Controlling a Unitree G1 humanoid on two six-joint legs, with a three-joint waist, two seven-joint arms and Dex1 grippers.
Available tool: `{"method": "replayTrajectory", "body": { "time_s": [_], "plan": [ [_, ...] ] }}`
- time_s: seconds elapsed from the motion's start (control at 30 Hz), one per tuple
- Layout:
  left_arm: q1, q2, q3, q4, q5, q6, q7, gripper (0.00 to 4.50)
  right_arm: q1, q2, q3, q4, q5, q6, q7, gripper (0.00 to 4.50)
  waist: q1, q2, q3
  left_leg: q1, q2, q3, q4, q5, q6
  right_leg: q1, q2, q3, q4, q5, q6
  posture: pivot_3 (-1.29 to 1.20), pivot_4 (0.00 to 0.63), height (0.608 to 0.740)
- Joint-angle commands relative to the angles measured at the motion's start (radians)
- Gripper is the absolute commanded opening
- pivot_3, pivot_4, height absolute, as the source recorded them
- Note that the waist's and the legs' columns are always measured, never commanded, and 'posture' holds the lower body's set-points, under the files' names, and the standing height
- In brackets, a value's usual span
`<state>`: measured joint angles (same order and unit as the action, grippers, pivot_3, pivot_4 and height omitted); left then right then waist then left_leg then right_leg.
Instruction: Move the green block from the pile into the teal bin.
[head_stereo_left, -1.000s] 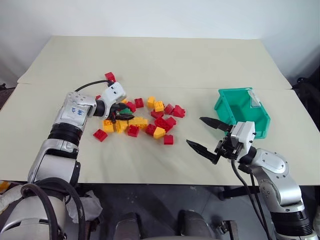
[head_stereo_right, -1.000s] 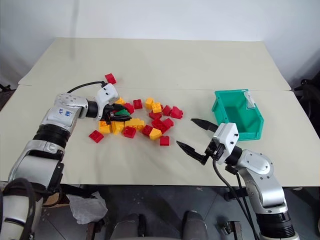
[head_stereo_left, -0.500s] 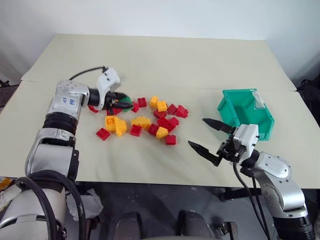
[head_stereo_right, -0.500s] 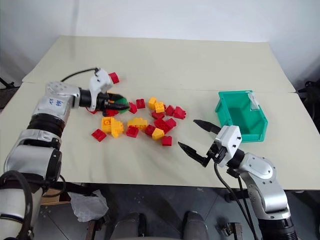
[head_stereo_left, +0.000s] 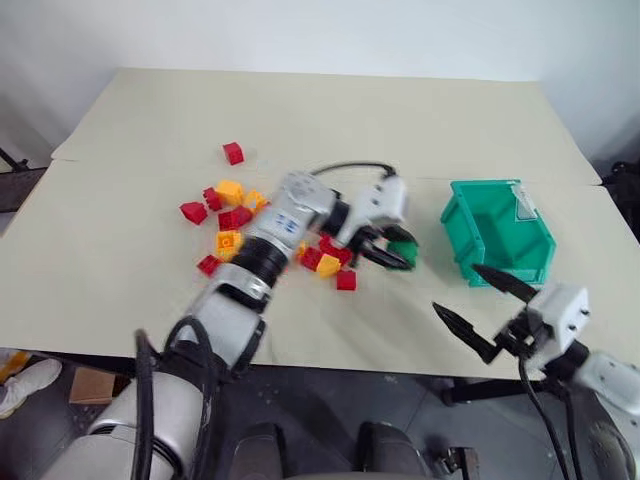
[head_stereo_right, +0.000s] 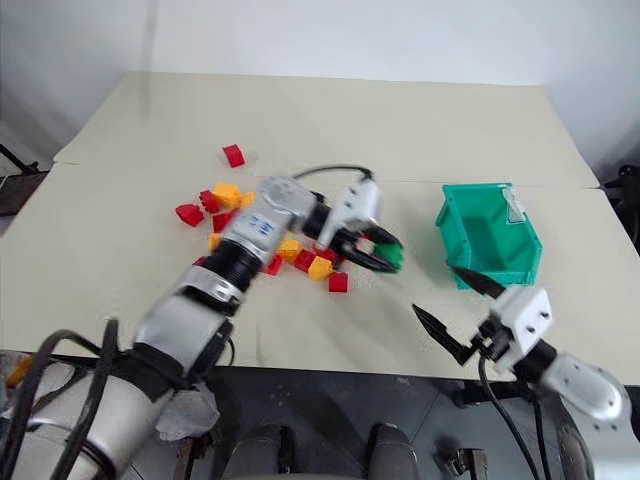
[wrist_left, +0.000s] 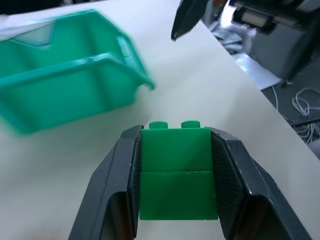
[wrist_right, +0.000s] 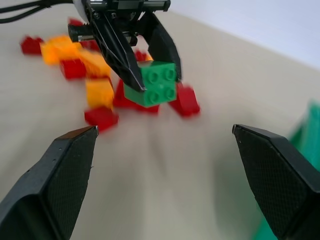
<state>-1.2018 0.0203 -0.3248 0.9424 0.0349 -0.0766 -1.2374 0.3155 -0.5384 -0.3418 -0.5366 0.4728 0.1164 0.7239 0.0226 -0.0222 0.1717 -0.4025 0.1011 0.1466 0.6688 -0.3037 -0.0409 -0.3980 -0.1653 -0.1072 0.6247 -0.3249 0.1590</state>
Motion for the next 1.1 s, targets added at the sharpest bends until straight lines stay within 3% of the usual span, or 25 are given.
{"method": "replayTrajectory", "body": {
  "time_s": [0.03, 0.33, 0.37, 0.57, 0.77, 1.1],
  "plan": [
    [0.004, -0.004, -0.015, 0.054, 0.048, -0.085, 0.049, 1.52, 0.039, 0.020, -0.034, -0.090, 0.005, -0.018, -0.042, 4.50, -0.012, 0.001, 0.000, 0.000, 0.000, 0.000, 0.000, 0.000, 0.000, 0.000, 0.000, 0.000, 0.000, 0.000, 0.000, 0.00, 0.150, 0.740],
    [0.021, -0.008, 0.087, 0.059, -0.042, -0.066, -0.012, 4.34, 0.077, 0.015, -0.040, -0.113, 0.009, -0.012, -0.057, 4.50, 0.004, 0.002, 0.000, -0.002, 0.001, -0.001, 0.011, -0.002, 0.003, 0.001, 0.000, 0.001, 0.003, 0.000, -0.001, 0.00, 0.150, 0.740],
    [0.023, 0.000, 0.096, 0.056, -0.049, -0.080, -0.030, 4.45, 0.076, 0.009, -0.041, -0.106, 0.008, -0.011, -0.052, 4.50, 0.004, 0.002, 0.000, -0.002, 0.001, -0.001, 0.011, -0.002, 0.003, 0.001, 0.000, 0.001, 0.003, 0.000, -0.001, 0.00, 0.150, 0.740],
    [0.047, 0.111, 0.226, -0.001, -0.166, -0.126, -0.131, 4.45, 0.011, -0.087, -0.031, -0.043, 0.030, 0.056, 0.010, 4.50, -0.001, 0.002, 0.000, -0.002, 0.001, -0.001, 0.012, -0.002, 0.004, 0.001, 0.000, 0.001, 0.003, 0.000, -0.001, 0.00, 0.150, 0.740],
    [0.212, 0.292, 0.369, -0.181, -0.338, -0.132, -0.286, 4.45, -0.148, -0.217, 0.051, 0.057, 0.038, 0.177, 0.095, 4.50, -0.017, 0.004, 0.000, -0.001, 0.002, -0.001, 0.012, -0.002, 0.004, 0.001, 0.000, 0.001, 0.005, 0.000, -0.001, 0.00, 0.150, 0.740],
    [0.667, 0.581, 0.533, -0.653, -0.452, 0.086, -0.144, 4.45, -0.518, -0.265, 0.304, 0.253, -0.061, 0.324, 0.161, 4.50, -0.025, 0.005, 0.001, -0.002, 0.002, -0.002, 0.013, -0.002, 0.004, 0.002, 0.000, 0.001, 0.006, 0.000, 0.000, 0.00, 0.150, 0.740]
  ]
}}
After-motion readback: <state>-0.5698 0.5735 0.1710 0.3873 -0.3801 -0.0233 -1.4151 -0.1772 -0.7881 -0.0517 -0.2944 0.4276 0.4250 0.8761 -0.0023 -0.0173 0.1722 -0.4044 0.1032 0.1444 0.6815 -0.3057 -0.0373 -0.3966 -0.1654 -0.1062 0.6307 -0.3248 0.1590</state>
